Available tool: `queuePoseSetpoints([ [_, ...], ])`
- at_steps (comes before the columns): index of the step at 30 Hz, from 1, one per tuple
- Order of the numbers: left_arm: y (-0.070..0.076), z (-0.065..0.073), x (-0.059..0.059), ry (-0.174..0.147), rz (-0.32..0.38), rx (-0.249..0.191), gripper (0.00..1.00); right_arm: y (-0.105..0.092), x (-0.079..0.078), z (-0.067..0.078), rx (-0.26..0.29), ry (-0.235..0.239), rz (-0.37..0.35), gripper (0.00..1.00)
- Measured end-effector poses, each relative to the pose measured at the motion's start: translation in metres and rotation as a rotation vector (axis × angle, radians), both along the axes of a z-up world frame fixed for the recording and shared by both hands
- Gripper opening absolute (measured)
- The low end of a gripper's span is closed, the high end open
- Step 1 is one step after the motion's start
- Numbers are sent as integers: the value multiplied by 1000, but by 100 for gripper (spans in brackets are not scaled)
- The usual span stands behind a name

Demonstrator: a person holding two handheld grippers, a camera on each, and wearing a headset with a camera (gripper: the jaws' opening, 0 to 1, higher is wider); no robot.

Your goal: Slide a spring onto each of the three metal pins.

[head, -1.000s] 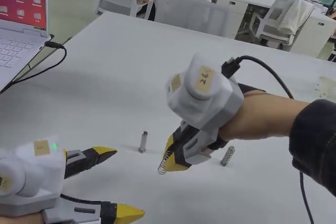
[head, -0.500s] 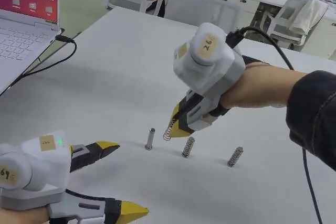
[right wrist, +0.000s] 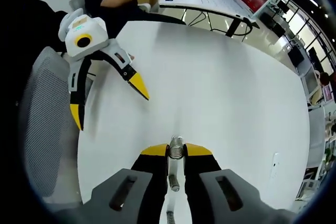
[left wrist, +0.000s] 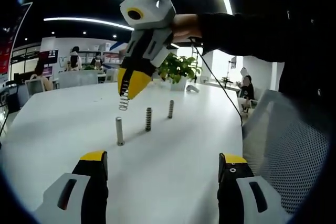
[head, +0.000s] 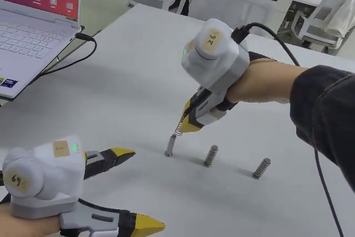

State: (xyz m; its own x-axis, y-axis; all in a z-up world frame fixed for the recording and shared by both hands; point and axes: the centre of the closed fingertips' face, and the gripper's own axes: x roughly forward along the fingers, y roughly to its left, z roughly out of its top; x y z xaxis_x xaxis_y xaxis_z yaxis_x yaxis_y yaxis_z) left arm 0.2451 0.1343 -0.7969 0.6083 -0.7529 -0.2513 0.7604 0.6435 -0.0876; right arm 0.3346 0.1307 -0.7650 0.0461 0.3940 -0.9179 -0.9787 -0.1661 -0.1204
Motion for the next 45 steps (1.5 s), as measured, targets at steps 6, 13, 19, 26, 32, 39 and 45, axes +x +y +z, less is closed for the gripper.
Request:
queuePoseSetpoints([
  [6, 1, -3, 0, 7, 3, 1, 84, 2, 4, -8, -5, 10, -4, 8],
  [13, 4, -5, 2, 13, 10, -4, 83, 4, 7, -16, -15, 25, -4, 8],
  [19, 6, -8, 2, 20, 13, -6, 82, 4, 8, -23, -24, 37, -6, 8],
  [26, 5, -8, 2, 22, 13, -7, 82, 6, 7, -36, -51, 45, 1, 8],
  [32, 5, -9, 2, 24, 14, -8, 81, 7, 7, -49, -68, 61, 0, 9],
  [39, 8, -9, 1, 26, 18, -9, 81, 10, 7, -59, -74, 68, -5, 9],
  [45, 8, -9, 1, 26, 20, -10, 81, 10, 4, -69, -87, 82, -12, 9],
])
